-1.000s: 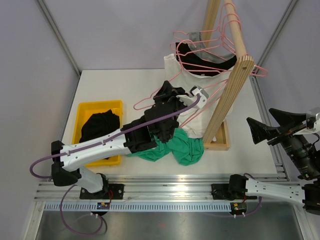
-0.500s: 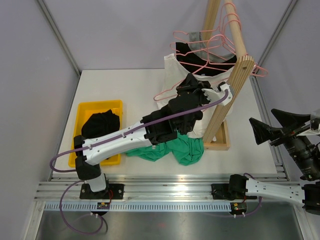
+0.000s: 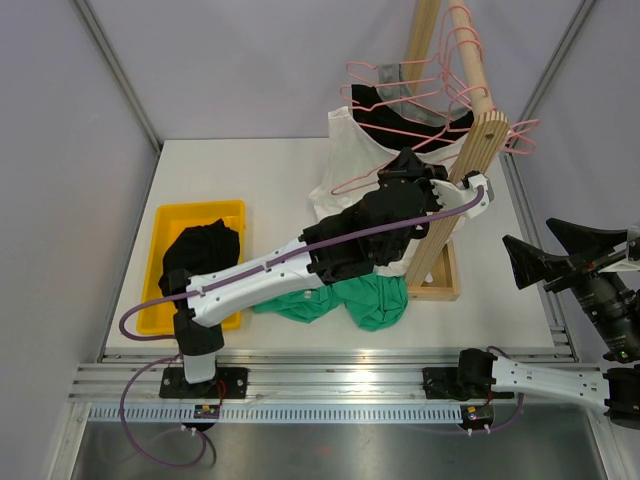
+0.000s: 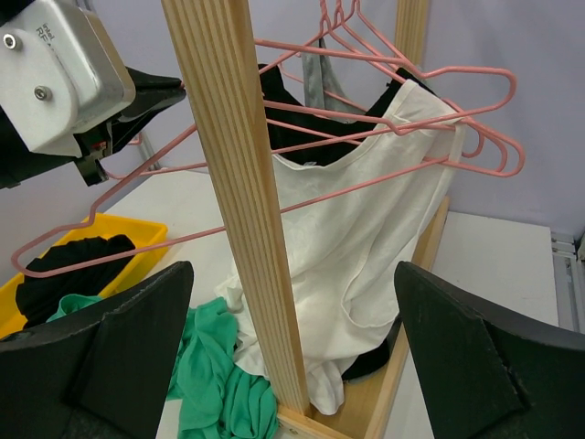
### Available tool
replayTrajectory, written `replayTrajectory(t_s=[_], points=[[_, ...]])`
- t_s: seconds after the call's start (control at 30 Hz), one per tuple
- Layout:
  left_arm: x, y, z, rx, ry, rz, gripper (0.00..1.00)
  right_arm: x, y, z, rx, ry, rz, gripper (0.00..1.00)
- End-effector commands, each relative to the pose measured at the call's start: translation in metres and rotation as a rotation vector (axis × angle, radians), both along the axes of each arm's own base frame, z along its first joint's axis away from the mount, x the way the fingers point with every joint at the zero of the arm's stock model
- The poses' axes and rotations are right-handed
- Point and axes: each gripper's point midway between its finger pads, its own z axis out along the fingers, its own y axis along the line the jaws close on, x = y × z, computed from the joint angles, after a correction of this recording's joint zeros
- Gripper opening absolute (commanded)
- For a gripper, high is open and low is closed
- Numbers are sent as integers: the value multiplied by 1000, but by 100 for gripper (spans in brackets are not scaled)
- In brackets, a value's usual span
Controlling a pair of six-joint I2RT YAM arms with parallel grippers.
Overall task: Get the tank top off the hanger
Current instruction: Hang the hanger back to the clothesline with the left arm
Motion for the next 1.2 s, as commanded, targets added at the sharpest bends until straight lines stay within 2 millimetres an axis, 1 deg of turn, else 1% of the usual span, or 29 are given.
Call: replayTrajectory(t_s=[0.0,0.07,0.1,0.13,0.27,0.37,0.43,0.47,0.5,0.53,0.57,0.63,1.0,1.1,1.17], points=[[-8,-8,-8,23,28,-64,0,1,-5,5,34,-7,-10,99],[-8,-7,-13,30,38,-70,0,1,-4,6,37,-8,-6,99],[-8,-7,-20,40,51,-70,0,1,-4,5,36,-7,-6,99],[-9,-7,-21,42,58,-78,0,1,-5,5,38,-7,-8,99],[-10,-11,-35,66,97,-91,0,1,-2,5,35,-7,-1,99],[-5,-13,-45,75,126,-89,0,1,1,5,33,-4,2,100],[-1,-13,-41,59,135,-96,0,1,1,4,30,-3,1,100],[0,-15,-44,67,143,-100,0,1,1,4,30,-3,1,99],[3,-15,-42,61,144,-101,0,1,1,4,27,-2,-1,100],[2,-16,-34,45,141,-116,0,1,1,4,30,-2,-1,99],[3,-18,-37,55,144,-120,0,1,0,4,32,-3,-2,100],[2,-19,-31,45,141,-133,0,1,0,4,29,-2,-4,100],[5,-24,-51,84,183,-156,1,2,1,4,26,-2,-7,99],[4,-22,-54,92,188,-155,1,2,2,4,26,-2,-4,99],[6,-24,-52,98,175,-153,2,2,1,4,28,-4,-8,99]])
